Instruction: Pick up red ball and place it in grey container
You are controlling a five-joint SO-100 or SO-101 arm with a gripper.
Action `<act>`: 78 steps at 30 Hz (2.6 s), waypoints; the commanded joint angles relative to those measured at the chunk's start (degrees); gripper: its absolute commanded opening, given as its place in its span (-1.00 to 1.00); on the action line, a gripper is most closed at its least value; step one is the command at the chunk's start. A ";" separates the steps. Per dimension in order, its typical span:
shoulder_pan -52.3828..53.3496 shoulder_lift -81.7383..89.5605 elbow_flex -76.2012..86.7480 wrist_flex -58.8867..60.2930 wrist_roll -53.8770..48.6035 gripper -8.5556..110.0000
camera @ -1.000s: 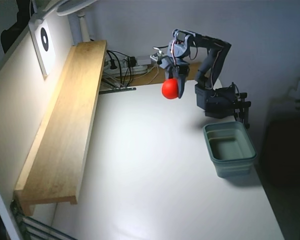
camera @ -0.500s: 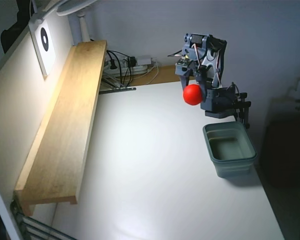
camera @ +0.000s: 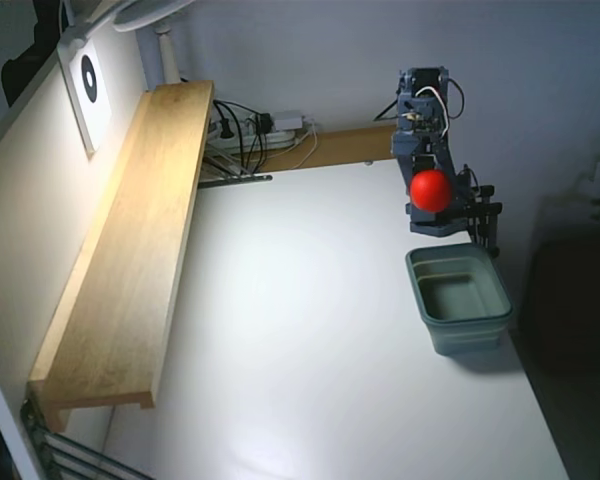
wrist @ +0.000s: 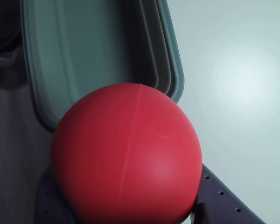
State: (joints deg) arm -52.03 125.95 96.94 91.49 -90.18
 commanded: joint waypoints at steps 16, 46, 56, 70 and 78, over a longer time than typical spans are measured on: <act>-1.11 -29.26 -19.97 -11.78 0.18 -0.47; -8.60 -32.04 -22.50 -12.03 0.18 -0.21; -8.60 -32.04 -22.50 -12.03 0.18 -0.21; -6.44 -31.44 -22.47 -11.54 0.18 -0.23; -0.85 -29.87 -22.39 -10.27 0.18 -0.27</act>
State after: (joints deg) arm -54.40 92.64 77.61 79.89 -90.09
